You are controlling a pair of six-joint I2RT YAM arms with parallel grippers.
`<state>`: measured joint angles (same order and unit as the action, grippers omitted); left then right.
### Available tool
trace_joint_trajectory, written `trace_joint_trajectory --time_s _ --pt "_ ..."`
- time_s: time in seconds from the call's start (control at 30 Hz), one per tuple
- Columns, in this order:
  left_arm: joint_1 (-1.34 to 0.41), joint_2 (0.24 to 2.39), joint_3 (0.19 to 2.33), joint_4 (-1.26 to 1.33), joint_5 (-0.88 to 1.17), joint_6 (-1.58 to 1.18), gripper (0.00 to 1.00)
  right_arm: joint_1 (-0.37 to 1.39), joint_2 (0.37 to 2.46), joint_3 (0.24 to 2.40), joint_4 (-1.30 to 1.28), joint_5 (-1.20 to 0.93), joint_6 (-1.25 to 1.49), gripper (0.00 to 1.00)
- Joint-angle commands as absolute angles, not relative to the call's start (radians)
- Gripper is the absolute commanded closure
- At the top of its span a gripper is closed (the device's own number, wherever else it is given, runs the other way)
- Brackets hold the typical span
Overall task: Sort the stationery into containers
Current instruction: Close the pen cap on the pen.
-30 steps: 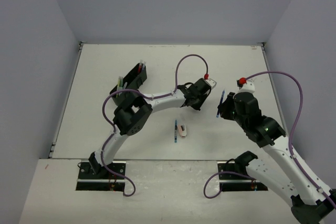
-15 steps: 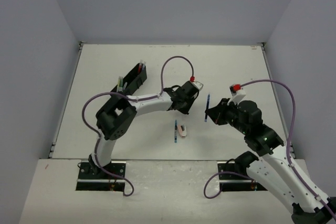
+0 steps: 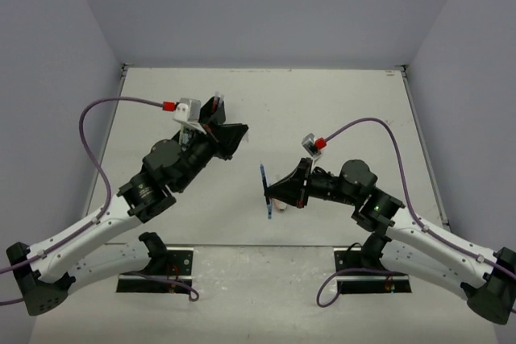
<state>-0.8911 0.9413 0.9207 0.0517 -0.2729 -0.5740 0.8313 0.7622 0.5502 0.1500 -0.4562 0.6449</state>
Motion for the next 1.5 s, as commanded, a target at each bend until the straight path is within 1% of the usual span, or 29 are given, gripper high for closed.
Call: trace_joint_trajectory --time_s 0.0,0.1,0.3,0.5,0.77,1.2,1.47 --pt "-0.889 0.784 0.770 0.174 -0.254 -0.660 1.00 0.919 0.811 0.633 0.324 -0.341 0.599 1.00" --pt "-0.890 0.701 0.705 0.236 -0.155 -0.641 1.00 0.940 0.866 0.690 0.315 -0.355 0.572 1.00" --pt "-0.890 0.609 0.622 0.314 -0.122 -0.663 1.00 0.985 0.919 0.740 0.300 -0.354 0.539 1.00" --pt "-0.888 0.629 0.605 0.354 -0.101 -0.686 1.00 1.032 0.959 0.779 0.260 -0.330 0.499 1.00" --pt "-0.890 0.581 0.567 0.387 -0.138 -0.719 1.00 1.038 0.953 0.745 0.271 -0.266 0.505 1.00" --pt "-0.890 0.572 0.540 0.457 -0.138 -0.757 1.00 1.063 1.003 0.752 0.285 -0.282 0.505 1.00" --pt "-0.890 0.564 0.523 0.486 -0.141 -0.766 1.00 1.067 0.997 0.738 0.301 -0.247 0.506 1.00"
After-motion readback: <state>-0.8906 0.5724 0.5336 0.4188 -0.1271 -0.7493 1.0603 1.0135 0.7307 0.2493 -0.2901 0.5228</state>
